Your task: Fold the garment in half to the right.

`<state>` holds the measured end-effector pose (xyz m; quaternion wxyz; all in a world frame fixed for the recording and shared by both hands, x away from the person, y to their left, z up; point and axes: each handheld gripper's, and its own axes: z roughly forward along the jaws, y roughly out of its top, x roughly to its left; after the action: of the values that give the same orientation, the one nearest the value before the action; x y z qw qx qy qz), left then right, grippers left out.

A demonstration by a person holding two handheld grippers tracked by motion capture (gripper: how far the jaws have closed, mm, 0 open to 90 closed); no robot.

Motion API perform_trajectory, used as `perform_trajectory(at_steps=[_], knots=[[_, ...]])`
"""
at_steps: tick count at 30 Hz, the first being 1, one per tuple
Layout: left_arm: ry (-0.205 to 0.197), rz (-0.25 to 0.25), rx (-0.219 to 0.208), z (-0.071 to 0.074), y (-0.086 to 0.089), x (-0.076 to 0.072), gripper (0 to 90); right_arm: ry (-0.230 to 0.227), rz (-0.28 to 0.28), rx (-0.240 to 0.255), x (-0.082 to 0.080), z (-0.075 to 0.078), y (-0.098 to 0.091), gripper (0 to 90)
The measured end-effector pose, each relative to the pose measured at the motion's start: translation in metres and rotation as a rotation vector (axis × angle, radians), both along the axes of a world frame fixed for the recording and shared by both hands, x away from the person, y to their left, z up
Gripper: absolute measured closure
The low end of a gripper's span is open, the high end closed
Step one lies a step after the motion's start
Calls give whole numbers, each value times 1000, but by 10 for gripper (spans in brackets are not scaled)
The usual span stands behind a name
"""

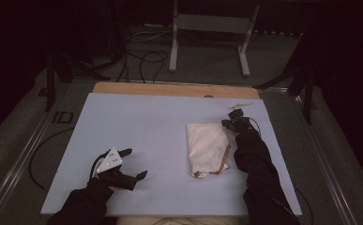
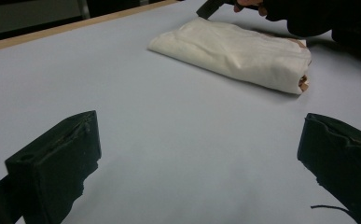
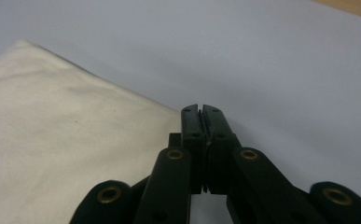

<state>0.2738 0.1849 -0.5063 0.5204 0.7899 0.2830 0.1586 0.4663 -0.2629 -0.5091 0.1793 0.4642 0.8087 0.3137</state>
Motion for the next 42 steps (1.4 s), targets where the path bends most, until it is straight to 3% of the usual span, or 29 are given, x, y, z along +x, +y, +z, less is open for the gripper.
perform_trajectory(at_steps=[4,12,23,25,30,42], knots=[[-1,-1,3,0,0,0,4,18,-16,-11,1,-6,1,889],[-3,5,1,0,0,0,4,5,-37,-8,-2,-9,1,866],[-2,6,4,1,0,0,4,-15,-27,24,-7,4,1,667],[-5,6,4,1,0,0,4,-13,-7,39,-10,8,4,579],[-4,7,5,1,1,0,4,-26,8,59,-14,13,9,485],[4,5,7,1,2,1,4,-2,75,103,-24,19,19,227]])
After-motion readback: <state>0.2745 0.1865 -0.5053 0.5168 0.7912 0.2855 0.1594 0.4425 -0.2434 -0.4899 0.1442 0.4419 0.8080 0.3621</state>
